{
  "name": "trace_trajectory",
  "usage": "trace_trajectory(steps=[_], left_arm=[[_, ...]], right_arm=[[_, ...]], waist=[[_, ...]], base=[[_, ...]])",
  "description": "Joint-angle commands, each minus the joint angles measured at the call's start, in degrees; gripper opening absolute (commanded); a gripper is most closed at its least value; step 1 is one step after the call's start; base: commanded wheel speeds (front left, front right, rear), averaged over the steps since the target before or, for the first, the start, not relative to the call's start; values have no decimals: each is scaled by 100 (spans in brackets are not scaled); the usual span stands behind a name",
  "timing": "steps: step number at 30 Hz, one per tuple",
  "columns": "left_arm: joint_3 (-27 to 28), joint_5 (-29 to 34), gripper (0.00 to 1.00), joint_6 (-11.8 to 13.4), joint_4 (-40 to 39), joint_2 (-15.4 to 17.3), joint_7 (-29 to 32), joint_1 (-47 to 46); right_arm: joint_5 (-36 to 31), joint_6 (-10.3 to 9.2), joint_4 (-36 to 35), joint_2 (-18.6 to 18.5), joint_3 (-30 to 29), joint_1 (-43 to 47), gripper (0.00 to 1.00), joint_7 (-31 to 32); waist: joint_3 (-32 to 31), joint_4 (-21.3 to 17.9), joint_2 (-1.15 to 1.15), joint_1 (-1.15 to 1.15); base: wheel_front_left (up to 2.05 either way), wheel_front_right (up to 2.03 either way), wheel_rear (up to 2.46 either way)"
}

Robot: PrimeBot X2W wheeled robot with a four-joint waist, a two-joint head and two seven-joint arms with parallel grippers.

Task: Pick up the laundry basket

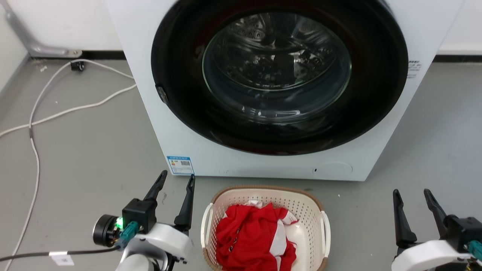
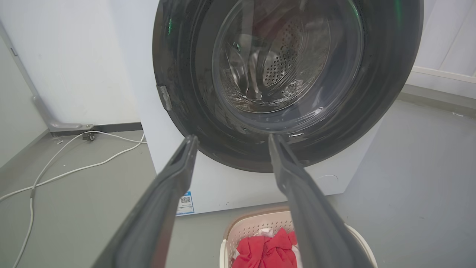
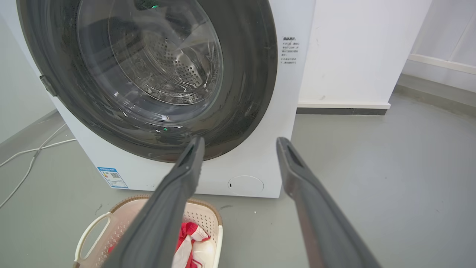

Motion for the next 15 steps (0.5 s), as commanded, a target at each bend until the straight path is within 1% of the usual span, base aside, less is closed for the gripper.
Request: trace_trajectory(steps=[1, 7, 15], left_arm=[[1, 0, 100, -6, 20, -1, -20, -102], [-88, -85, 100, -4, 458, 11, -18, -572], [-357, -375, 100, -6, 1450, 128, -18, -1517]], right_arm=[[-41, -2, 24, 3, -11, -105, 100, 19], [-69, -2, 405, 3, -37, -522, 100, 42], [-133, -2, 1323, 4, 120, -1393, 100, 8]], waist=[[98, -9, 0, 0], [736, -70, 0, 0], [1956, -173, 0, 0]], base=[[0, 0, 0], [0, 0, 0], [0, 0, 0]])
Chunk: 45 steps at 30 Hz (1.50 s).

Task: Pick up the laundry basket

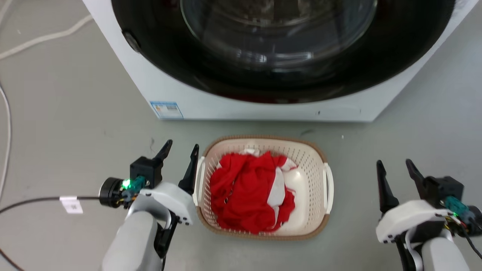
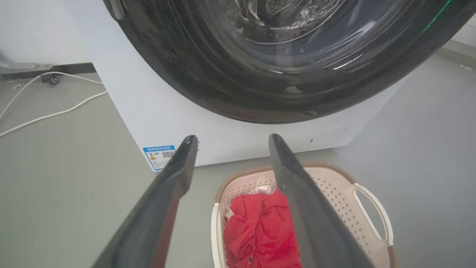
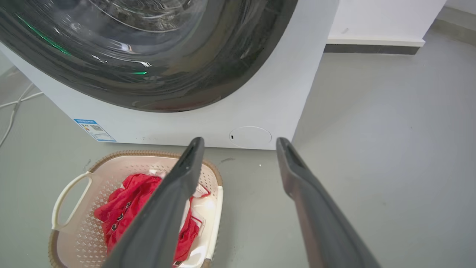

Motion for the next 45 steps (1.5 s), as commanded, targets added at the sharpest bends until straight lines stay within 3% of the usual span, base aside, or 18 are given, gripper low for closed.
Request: trace_trajectory(steps=[1, 12, 22, 38, 39, 40, 41, 42, 45], left_arm=[[-26, -32, 100, 2, 78, 30, -13, -143], [-804, -1028, 100, 2, 1576, 348, 134, -1349], [-1649, -2174, 100, 1, 2210, 676, 657, -2337], [-2828, -3385, 100, 1, 2726, 1130, 1709, -3374], [-2886, -3463, 100, 1, 2748, 1128, 1792, -3404], [-2951, -3496, 76, 1, 2766, 1134, 1848, -3437], [-3014, -3533, 43, 1, 2771, 1150, 1874, -3483], [-3067, -3577, 0, 4, 2777, 1163, 1876, -3522], [-3229, -3696, 0, 6, 2798, 1206, 1875, -3577]], right_arm=[[-16, -2, 75, 6, 34, -138, 100, -41], [42, -2, 1703, 4, 568, -1498, 100, -127], [457, -2, 3238, 3, 1172, -2912, 100, -167], [1434, -2, 4848, 4, 2353, -4325, 100, 363], [1466, -2, 4918, 4, 2401, -4371, 79, 408], [1504, -2, 4957, 6, 2462, -4407, 36, 442], [1576, -2, 4979, 6, 2511, -4449, 0, 466], [1619, -2, 5005, 5, 2566, -4490, 0, 486], [1751, 6, 5083, -31, 2723, -4553, 0, 504]], waist=[[544, -75, 0, -1], [1887, -199, 0, -1], [2884, -317, 0, -1], [3563, -400, 0, -1], [3583, -395, 0, -1], [3596, -390, 0, -1], [3609, -386, 0, -1], [3617, -385, 0, -1], [3608, -383, 0, -1]], base=[[0, 0, 0], [0, 0, 0], [0, 0, 0], [0, 0, 0], [0, 0, 0], [0, 0, 0], [0, 0, 0], [0, 0, 0], [0, 0, 0]])
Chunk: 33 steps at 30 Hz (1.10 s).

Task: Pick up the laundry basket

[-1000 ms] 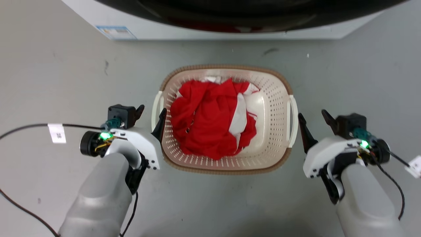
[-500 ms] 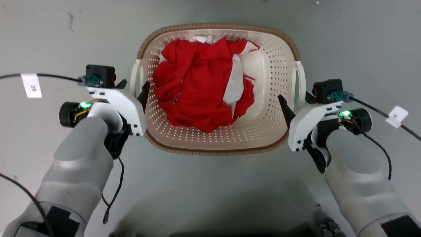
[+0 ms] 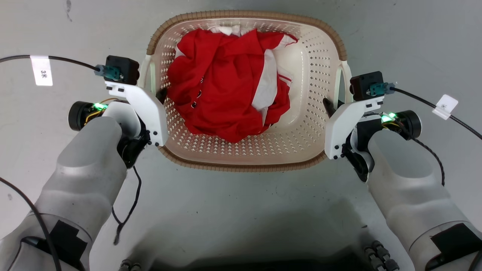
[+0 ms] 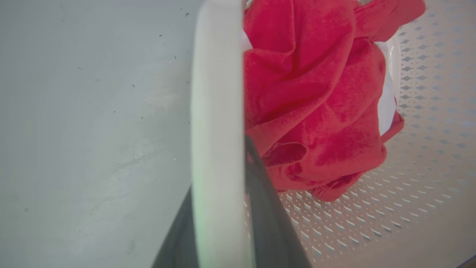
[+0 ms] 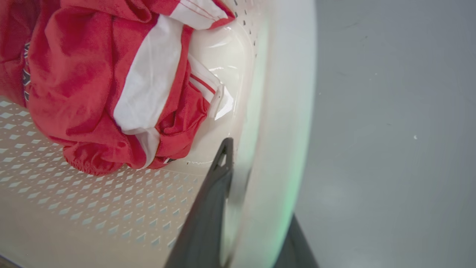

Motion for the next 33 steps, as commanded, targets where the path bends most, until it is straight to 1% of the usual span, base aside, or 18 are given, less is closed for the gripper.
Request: trace_trajectory(steps=[1, 6, 12, 22, 26, 33], left_arm=[[-61, -36, 0, 13, 44, 99, -5, -90], [-262, -356, 0, 11, 77, 9, 81, -5], [-449, -833, 0, 9, 105, -134, 377, 179], [-779, -1412, 0, -5, 199, -397, 898, 586], [-904, -1611, 0, -7, 238, -480, 1209, 731], [-1099, -1826, 0, -7, 393, -562, 1763, 964]], right_arm=[[41, 22, 55, -82, 75, -82, 0, -3], [262, 22, 161, -63, 311, 18, 0, 78], [562, 22, 279, -50, 545, 129, 0, 398], [944, 25, 508, -27, 774, 399, 0, 1314], [1112, 25, 543, -47, 831, 525, 0, 1698], [1338, 21, 580, -141, 870, 773, 0, 2077]], waist=[[-23, 4, 0, 0], [-230, 30, 0, 0], [-732, 87, 0, 0], [-2091, 139, 0, 0], [-2614, 140, 0, 0], [-3347, 164, 0, 0]], base=[[0, 0, 0], [0, 0, 0], [0, 0, 0], [0, 0, 0], [0, 0, 0], [0, 0, 0]])
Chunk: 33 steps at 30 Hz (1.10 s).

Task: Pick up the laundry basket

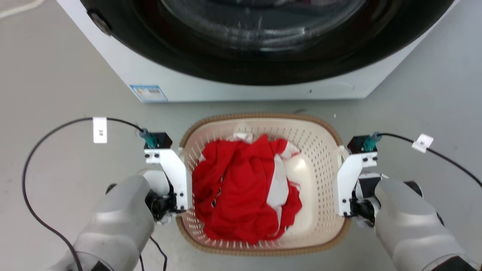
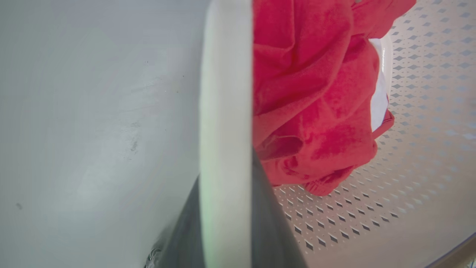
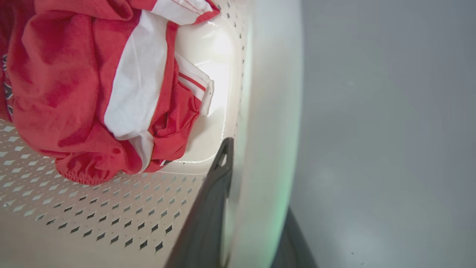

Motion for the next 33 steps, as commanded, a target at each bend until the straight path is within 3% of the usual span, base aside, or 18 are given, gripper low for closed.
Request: trace_trajectory(steps=[1, 13, 33], left_arm=[[-23, -44, 0, -34, -22, -73, 30, 93], [-189, -359, 0, -41, 181, -214, 684, 415], [-358, -616, 0, -52, 306, -441, 872, 1022]], right_arm=[[28, 18, -1, 7, 22, 81, 0, 33], [358, 18, 23, -35, 128, 385, 0, 725], [561, 19, 66, 12, 137, 1061, 0, 1379]], waist=[[-453, 25, 0, 1], [-1506, 69, 0, 1], [-2428, 39, 0, 1]], base=[[0, 0, 0], [0, 0, 0], [0, 0, 0]])
